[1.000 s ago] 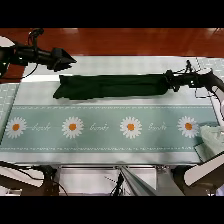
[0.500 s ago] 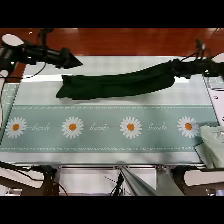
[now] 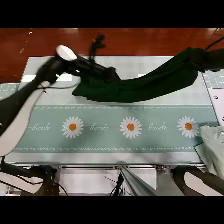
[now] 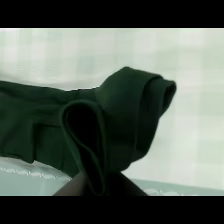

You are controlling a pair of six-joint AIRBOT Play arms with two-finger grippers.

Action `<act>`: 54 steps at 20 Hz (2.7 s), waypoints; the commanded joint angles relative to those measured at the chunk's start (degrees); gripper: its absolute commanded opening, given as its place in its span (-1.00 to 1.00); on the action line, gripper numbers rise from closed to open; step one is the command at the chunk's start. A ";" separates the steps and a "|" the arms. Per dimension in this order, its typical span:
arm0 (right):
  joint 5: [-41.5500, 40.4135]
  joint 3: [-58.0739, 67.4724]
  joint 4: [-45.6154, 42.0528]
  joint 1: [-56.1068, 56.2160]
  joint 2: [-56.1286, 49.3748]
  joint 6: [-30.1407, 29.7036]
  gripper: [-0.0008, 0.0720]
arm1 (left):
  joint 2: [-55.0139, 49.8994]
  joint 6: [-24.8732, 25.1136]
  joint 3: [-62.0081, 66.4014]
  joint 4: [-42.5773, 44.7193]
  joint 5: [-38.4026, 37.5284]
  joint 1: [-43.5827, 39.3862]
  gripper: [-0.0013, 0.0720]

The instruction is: Fold the shirts.

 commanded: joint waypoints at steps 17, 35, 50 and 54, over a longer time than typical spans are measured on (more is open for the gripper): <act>9.73 0.07 -8.68 8.59 16.50 12.17 -0.92 | -14.03 -0.31 -2.95 -19.80 10.16 -17.40 -0.90; -29.97 0.00 -4.79 34.99 -15.72 12.00 -0.92 | 33.46 0.31 -2.97 -10.58 -11.21 40.30 -0.90; -17.07 0.02 -9.25 30.93 -14.58 10.14 0.34 | 37.40 -0.13 -3.15 -1.99 -17.27 40.19 -0.90; 7.19 -0.04 -39.47 19.74 -8.02 8.17 0.33 | 37.40 -0.13 -3.15 -0.09 -17.27 40.19 -0.90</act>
